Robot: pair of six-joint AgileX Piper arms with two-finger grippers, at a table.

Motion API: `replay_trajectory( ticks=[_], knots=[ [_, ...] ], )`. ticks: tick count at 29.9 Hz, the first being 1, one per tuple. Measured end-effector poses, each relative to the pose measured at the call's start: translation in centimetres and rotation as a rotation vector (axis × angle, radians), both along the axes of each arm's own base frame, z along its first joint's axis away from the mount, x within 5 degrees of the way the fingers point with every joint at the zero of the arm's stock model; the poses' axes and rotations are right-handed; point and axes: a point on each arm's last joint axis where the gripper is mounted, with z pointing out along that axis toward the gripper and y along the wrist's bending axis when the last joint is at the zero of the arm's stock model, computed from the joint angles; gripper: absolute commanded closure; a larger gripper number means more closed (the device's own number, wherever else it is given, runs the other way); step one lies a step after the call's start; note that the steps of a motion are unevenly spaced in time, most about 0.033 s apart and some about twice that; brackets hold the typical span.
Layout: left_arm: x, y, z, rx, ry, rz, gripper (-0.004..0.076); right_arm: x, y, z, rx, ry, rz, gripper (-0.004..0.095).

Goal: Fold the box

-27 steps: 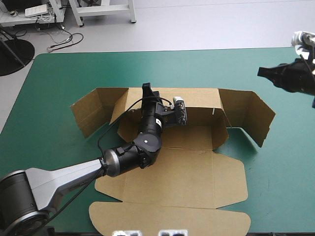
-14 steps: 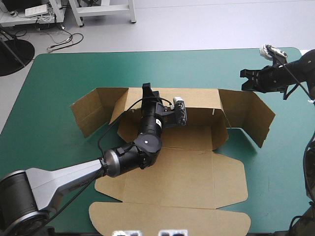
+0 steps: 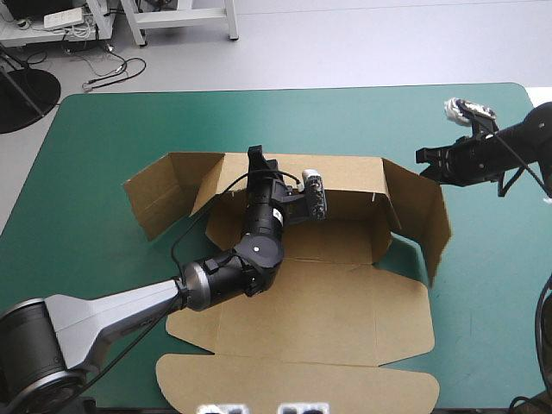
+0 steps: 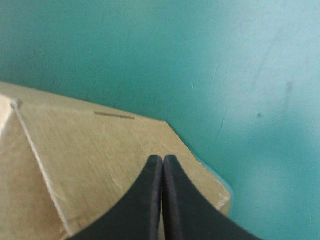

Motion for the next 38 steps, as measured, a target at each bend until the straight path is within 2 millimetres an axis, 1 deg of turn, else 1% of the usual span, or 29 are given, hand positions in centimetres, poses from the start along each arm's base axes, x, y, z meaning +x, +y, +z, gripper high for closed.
replay_trajectory(
  ticks=[4, 9, 12, 19, 24, 26, 31, 32, 38],
  knots=[
    [0.0, 0.0, 0.0, -0.002, 0.004, 0.002, 0.0733, -2.4, 0.6, -1.5, 0.014, 0.016, 0.034, 0.0923],
    [0.0, 0.0, 0.0, -0.003, 0.004, 0.003, 0.0733, -4.9, 1.5, -2.3, 0.057, -0.077, 0.053, 0.0923],
    [0.0, 0.0, -0.1, -0.005, 0.007, 0.005, 0.0733, -6.3, 2.0, -3.6, 0.081, -0.141, 0.049, 0.0923],
    [0.0, 0.0, -0.1, -0.006, 0.008, 0.004, 0.0733, -8.7, 2.7, -7.1, 0.104, -0.338, 0.045, 0.0922],
    [-0.1, 0.0, -0.1, -0.004, 0.01, 0.001, 0.0733, -9.7, 3.0, -9.2, 0.096, -0.446, 0.07, 0.0918],
    [-0.1, 0.0, -0.1, -0.005, 0.011, 0.0, 0.0733, -9.9, 3.1, -9.6, 0.079, -0.464, 0.096, 0.0871],
    [-0.1, 0.0, -0.1, -0.005, 0.011, -0.001, 0.0733, -10.3, 3.3, -9.8, 0.065, -0.453, 0.152, 0.0538],
    [-0.1, 0.0, -0.1, -0.005, 0.011, -0.001, 0.0733, -10.4, 3.3, -9.8, 0.061, -0.45, 0.181, 0.05],
    [-0.1, 0.0, -0.1, -0.002, 0.011, -0.002, 0.0733, -10.6, 3.6, -8.6, 0.008, -0.486, 0.376, 0.0489]
  ],
)
